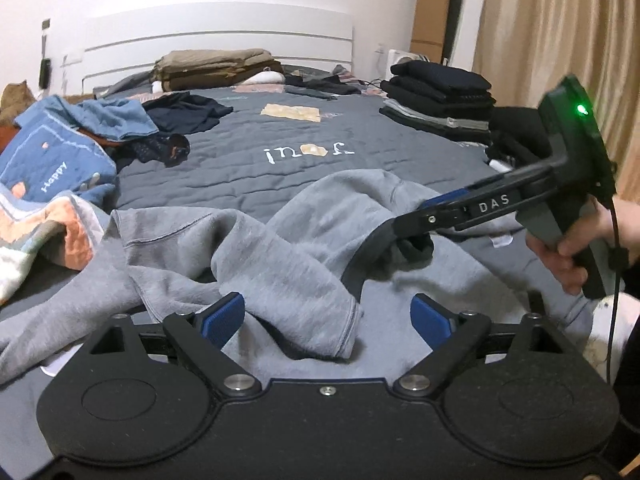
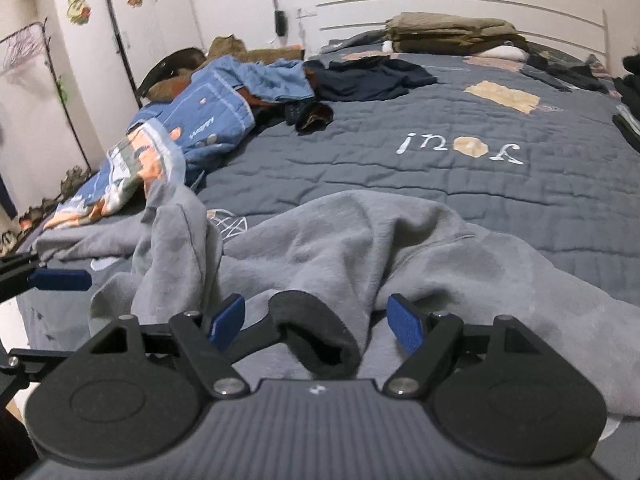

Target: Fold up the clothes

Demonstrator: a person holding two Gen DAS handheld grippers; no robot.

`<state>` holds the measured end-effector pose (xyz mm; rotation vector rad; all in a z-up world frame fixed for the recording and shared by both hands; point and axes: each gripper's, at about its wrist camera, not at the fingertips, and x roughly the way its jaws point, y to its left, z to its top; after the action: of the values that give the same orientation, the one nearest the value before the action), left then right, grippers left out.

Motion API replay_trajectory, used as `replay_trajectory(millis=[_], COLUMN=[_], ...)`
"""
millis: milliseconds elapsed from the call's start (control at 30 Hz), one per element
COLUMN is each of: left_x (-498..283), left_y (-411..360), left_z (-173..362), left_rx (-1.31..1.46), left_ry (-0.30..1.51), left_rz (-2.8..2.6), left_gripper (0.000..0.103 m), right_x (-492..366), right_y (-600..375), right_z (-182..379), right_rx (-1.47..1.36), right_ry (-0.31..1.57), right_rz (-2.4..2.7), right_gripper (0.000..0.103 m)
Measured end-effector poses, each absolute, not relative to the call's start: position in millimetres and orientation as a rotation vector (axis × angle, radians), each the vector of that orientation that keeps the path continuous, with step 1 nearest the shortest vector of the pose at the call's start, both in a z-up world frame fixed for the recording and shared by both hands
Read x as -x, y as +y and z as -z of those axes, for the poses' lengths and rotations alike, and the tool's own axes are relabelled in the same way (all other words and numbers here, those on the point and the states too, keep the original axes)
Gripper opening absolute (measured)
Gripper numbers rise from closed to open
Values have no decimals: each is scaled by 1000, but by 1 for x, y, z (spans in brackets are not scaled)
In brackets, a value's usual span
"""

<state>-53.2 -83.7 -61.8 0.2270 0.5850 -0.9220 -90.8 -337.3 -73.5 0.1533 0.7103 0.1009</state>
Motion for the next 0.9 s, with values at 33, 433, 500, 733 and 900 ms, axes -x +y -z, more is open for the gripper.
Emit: replay_trajectory(millis=[33, 433, 500, 733, 900], left_x=[53, 62, 62, 58, 60], left_y=[-84, -100, -105, -114, -114], left_z=[63, 84, 89, 96, 98], left_rx=[-238, -402, -423, -467, -489], left_ry=[582, 548, 553, 559, 551], left_rz=[921, 961, 962, 924, 931], left_gripper=[80, 62, 54, 30, 12], right_x=[89, 76, 75, 72, 71], right_y=[-336, -333, -334, -334, -332], right_z=[74, 88, 90, 96, 100], right_rx=[-145, -122, -115, -108, -97], right_ry=[714, 766, 780, 793, 808], right_rz=[-100, -86, -80, -72, -126], right_gripper=[77, 77, 77, 77, 26])
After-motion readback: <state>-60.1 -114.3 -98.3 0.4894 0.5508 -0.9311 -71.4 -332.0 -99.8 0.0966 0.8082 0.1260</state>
